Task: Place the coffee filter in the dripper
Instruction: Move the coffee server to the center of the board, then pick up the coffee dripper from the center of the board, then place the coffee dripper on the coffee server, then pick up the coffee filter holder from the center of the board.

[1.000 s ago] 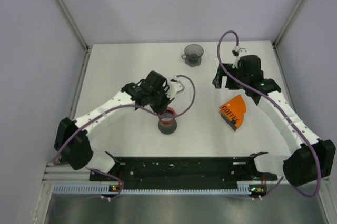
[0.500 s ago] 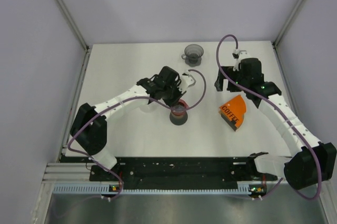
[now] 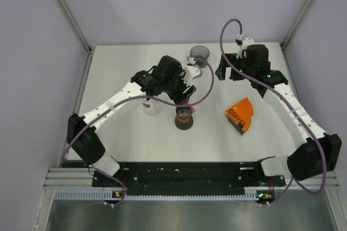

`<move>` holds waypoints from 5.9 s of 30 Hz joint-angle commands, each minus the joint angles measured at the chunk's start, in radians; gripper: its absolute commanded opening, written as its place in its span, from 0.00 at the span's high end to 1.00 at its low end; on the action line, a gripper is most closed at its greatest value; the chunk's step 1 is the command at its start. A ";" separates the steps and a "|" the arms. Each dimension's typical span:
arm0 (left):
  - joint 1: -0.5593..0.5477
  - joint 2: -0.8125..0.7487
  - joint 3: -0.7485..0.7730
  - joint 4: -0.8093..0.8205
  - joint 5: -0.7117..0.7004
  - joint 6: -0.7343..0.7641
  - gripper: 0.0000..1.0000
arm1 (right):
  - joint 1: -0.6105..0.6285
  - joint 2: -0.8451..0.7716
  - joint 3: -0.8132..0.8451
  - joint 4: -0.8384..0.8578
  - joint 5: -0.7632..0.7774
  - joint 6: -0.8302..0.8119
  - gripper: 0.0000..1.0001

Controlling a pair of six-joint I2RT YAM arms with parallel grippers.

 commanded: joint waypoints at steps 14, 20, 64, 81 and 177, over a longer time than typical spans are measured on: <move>0.497 -0.333 0.034 -0.148 -0.122 -0.075 0.28 | 0.290 0.646 0.531 -0.099 0.043 0.019 0.17; 0.539 -0.373 -0.043 -0.142 -0.169 -0.061 0.28 | 0.327 0.844 0.686 -0.171 0.103 0.005 0.26; 0.549 -0.394 -0.066 -0.179 -0.135 -0.035 0.28 | 0.300 0.381 0.608 -0.523 -0.250 -0.131 1.00; 0.549 -0.400 -0.087 -0.182 -0.133 -0.026 0.28 | 0.305 0.461 0.534 -0.484 -0.343 -0.156 1.00; 0.548 -0.407 -0.058 -0.197 0.017 -0.015 0.29 | -0.319 -0.050 -0.538 0.424 -0.508 0.308 1.00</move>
